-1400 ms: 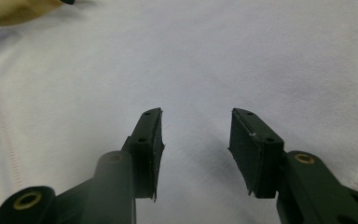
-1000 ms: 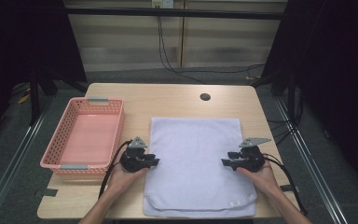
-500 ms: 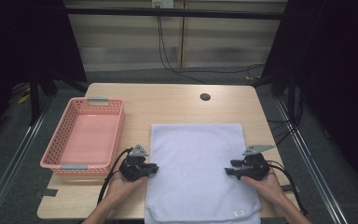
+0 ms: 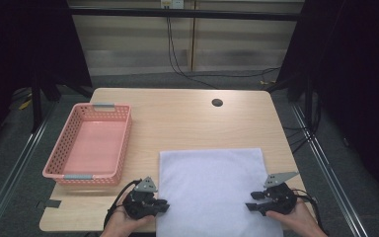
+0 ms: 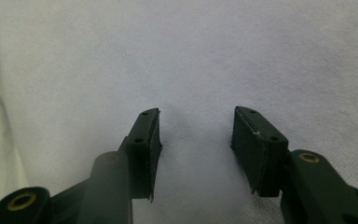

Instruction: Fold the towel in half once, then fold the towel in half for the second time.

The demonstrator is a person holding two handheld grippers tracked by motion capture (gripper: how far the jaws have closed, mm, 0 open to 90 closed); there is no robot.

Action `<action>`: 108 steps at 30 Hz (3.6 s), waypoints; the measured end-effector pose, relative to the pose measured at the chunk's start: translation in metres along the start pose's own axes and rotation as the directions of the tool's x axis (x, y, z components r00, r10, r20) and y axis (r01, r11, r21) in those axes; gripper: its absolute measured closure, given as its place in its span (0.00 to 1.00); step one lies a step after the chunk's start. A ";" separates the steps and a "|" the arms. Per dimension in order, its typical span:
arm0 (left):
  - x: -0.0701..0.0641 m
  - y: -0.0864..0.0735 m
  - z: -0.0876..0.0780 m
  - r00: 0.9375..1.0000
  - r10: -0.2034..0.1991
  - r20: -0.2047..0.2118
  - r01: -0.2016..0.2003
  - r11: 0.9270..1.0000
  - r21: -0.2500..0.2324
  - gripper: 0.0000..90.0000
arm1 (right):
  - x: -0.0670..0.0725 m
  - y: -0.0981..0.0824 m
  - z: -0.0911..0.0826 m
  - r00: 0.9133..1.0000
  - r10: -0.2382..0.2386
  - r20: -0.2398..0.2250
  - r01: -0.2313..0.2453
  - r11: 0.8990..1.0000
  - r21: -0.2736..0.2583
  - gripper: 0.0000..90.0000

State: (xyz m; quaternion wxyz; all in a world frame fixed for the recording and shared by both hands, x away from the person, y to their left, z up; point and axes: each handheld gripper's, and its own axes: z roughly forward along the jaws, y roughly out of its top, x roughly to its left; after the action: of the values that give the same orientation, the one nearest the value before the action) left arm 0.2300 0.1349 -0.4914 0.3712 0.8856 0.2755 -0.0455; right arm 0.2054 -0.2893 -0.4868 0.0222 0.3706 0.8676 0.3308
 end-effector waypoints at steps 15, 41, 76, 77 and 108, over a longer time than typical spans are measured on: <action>0.049 0.060 0.008 0.993 -0.050 -0.107 0.036 0.991 -0.128 0.66 | -0.066 0.040 -0.018 0.982 0.103 0.157 -0.068 0.975 -0.214 0.51; 0.115 0.080 0.037 0.974 -0.120 -0.193 0.100 0.989 -0.114 0.64 | -0.136 0.054 0.025 0.973 0.140 0.183 -0.110 0.980 -0.163 0.76; 0.124 0.134 -0.014 0.978 -0.122 -0.169 0.065 0.949 -0.310 0.93 | -0.155 0.100 -0.031 0.978 0.161 0.130 -0.102 0.923 -0.371 0.94; 0.125 0.139 -0.014 0.977 -0.119 -0.177 0.059 0.949 -0.311 0.93 | -0.157 0.102 -0.032 0.978 0.160 0.135 -0.100 0.923 -0.372 0.94; 0.087 0.139 -0.043 0.989 -0.013 -0.149 -0.057 0.888 -0.456 0.92 | -0.133 0.099 -0.086 0.989 0.096 0.116 -0.028 0.872 -0.488 0.94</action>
State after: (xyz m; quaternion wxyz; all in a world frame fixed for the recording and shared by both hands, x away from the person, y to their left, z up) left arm 0.3708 0.1240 -0.3972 0.5489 0.7768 0.2950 0.0907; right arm 0.3397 -0.3744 -0.3890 0.1631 0.4026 0.7411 0.5120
